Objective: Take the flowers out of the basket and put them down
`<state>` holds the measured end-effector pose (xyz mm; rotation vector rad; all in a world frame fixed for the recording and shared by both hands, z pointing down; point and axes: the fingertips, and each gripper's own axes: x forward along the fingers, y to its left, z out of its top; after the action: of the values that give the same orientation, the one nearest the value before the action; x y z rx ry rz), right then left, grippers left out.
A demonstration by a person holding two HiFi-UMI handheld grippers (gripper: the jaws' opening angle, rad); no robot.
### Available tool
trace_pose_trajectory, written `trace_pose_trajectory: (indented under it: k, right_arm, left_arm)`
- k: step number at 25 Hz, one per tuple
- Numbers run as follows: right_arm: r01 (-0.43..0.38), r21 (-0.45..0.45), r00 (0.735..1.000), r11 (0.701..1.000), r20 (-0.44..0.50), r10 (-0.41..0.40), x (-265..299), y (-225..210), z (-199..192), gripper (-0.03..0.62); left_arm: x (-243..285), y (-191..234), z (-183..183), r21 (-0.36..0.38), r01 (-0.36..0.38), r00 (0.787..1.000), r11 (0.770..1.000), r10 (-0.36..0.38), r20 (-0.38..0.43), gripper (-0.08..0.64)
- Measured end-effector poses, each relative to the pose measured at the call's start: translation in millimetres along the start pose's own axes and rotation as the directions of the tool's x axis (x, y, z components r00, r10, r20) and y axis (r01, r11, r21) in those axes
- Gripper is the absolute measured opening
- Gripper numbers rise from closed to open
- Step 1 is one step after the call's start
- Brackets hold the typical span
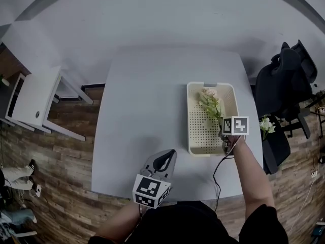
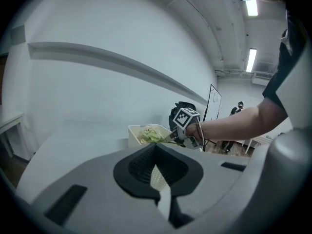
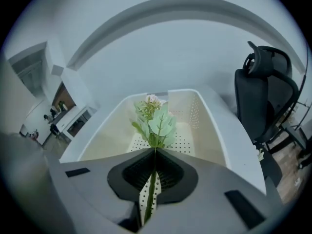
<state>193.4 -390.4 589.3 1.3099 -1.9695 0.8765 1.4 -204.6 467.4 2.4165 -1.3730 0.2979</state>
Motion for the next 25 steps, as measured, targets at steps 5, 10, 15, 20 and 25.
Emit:
trace_pose_trajectory:
  k: [5,10,15,20,25]
  right_arm:
    - [-0.054,0.073,0.987,0.996,0.158,0.042,-43,22,19,0.026]
    - [-0.159,0.028,0.950,0.987,0.278,0.145,-77,84,41,0.026]
    - [-0.276,-0.048,0.903,0.960,0.329,0.276,-94,169,51,0.026]
    - [-0.367,-0.108,0.871,0.924,0.309,0.382,-90,252,40,0.026]
    - [-0.426,-0.174,0.856,0.888,0.239,0.458,-70,319,17,0.026]
  left_arm:
    - [-23,6,-1,0.002,-0.007,1.000,1.000,0.007,0.011,0.006]
    - [-47,16,-1,-0.002,-0.028,0.999,1.000,0.028,0.031,0.006]
    - [-76,27,-6,-0.009,-0.064,0.997,0.998,0.064,0.042,0.006]
    - [-113,47,-15,-0.025,-0.116,0.992,0.993,0.117,0.049,0.006]
    - [-149,70,-29,-0.054,-0.187,0.981,0.981,0.189,0.045,0.006]
